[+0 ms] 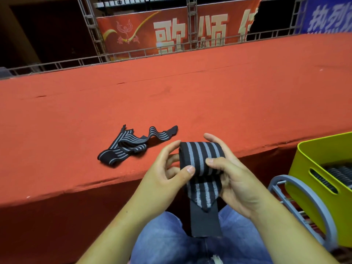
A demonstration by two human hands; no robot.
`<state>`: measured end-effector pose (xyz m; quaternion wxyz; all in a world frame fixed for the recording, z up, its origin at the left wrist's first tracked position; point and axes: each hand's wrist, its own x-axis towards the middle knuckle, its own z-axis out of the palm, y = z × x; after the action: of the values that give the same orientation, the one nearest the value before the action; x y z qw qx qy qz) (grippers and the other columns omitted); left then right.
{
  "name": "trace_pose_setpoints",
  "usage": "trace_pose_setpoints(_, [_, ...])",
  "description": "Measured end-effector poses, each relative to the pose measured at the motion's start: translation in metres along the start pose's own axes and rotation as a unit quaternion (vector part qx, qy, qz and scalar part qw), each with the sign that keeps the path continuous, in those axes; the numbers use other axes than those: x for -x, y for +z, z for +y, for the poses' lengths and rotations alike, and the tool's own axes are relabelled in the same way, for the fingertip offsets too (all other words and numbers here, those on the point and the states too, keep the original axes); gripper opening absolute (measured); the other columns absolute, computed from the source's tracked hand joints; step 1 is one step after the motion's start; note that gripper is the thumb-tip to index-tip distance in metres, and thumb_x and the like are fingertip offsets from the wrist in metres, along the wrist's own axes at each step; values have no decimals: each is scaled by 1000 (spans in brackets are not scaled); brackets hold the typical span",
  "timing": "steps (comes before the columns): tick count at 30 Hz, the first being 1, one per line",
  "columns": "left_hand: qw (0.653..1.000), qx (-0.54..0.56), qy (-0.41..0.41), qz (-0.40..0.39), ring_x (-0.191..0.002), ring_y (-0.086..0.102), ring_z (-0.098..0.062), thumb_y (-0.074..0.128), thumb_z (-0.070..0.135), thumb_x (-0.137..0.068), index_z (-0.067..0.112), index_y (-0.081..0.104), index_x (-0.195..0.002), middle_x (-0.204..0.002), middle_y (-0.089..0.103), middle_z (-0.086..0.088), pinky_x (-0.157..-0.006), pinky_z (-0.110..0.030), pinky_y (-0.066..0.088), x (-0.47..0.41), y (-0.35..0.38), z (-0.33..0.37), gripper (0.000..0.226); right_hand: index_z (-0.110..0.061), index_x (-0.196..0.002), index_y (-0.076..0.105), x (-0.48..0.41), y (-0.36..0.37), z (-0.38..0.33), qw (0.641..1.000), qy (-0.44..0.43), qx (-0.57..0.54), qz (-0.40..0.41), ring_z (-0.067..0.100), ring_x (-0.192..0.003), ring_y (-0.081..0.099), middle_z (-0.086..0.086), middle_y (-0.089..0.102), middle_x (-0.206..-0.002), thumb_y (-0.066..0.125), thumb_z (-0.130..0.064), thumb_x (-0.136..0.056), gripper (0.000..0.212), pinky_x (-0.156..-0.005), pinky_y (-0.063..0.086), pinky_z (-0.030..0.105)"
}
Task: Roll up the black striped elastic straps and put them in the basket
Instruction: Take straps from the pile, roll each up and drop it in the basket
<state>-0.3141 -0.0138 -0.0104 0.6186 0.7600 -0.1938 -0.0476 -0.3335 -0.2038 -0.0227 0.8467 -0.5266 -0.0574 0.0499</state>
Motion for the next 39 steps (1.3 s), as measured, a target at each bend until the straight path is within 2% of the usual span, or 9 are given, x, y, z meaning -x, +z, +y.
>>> trace_pose_setpoints(3, [1000, 4, 3, 3, -111, 72, -18, 74, 27, -86, 39, 44, -147, -139, 62, 7, -99, -39, 58, 0, 1, 1, 69, -40, -136, 61, 1, 2, 0, 1000, -11, 13, 18, 27, -112, 74, 9, 75, -125, 72, -30, -89, 49, -87, 61, 39])
trace_pose_setpoints(7, [999, -33, 24, 0, -113, 70, -12, 71, 14, -97, 40, 41, -148, -144, 57, 12, -99, -37, 57, 2, 0, 4, 65, -35, -130, 65, -1, 1, 0, 997, -40, 24, 54, 24, -101, 75, 11, 75, -121, 75, -28, -86, 45, -79, 62, 36])
trace_pose_setpoints(12, [971, -208, 115, -34, -149, 31, 3, 52, -14, -84, 45, 47, -142, -159, 32, 27, -116, -24, 39, 8, -6, 6, 82, -32, -129, 65, -2, -3, 2, 996, -43, 9, 83, 21, -98, 76, 7, 78, -115, 73, -27, -87, 43, -78, 63, 36])
trace_pose_setpoints(15, [941, -287, 166, -66, -155, 17, -3, 63, -9, -80, 45, 57, -129, -165, 19, 26, -119, -24, 25, 9, -5, 3, 73, -27, -131, 62, -2, -3, 4, 996, -39, -8, 85, 22, -93, 76, 7, 79, -107, 71, -27, -87, 44, -79, 64, 38])
trace_pose_setpoints(19, [923, -322, 202, -55, -155, 19, -13, 80, 22, -88, 44, 65, -116, -166, 16, 25, -117, -22, 26, 8, 0, -1, 38, -25, -134, 60, -1, -2, 3, 997, -20, -19, 79, 23, -94, 76, 12, 78, -110, 66, -21, -98, 36, -78, 65, 38])
trace_pose_setpoints(23, [917, -316, 244, -18, -149, 31, -17, 85, 30, -83, 36, 74, -101, -162, 32, 20, -115, -20, 29, 4, 3, -2, 22, -25, -130, 61, 0, 3, 2, 997, -12, -19, 71, 26, -93, 77, 16, 76, -116, 68, -22, -95, 36, -70, 65, 37])
trace_pose_setpoints(29, [916, -315, 248, 28, -133, 47, -14, 85, 28, -83, 28, 77, -113, -143, 54, 18, -111, -19, 33, -2, 2, 0, 31, -28, -129, 61, -1, 5, 3, 998, -9, -16, 53, 30, -104, 76, 12, 79, -111, 63, -17, -101, 30, -78, 64, 39])
trace_pose_setpoints(35, [935, -266, 226, 62, -125, 51, -17, 84, 25, -84, 30, 69, -117, -127, 60, 22, -100, -23, 43, 2, 10, 1, 36, -26, -126, 61, -1, 4, 2, 999, 15, -6, 34, 19, -90, 76, 5, 77, -104, 52, -4, -104, 32, -69, 61, 30])
trace_pose_setpoints(39, [951, -240, 186, 58, -122, 51, -14, 83, 22, -84, 34, 66, -119, -124, 60, 22, -96, -16, 41, 3, 10, 4, 41, -20, -132, 57, 0, 5, 3, 1000, 13, 0, 17, 20, -95, 76, 8, 76, -110, 54, -17, -106, 26, -71, 61, 30])
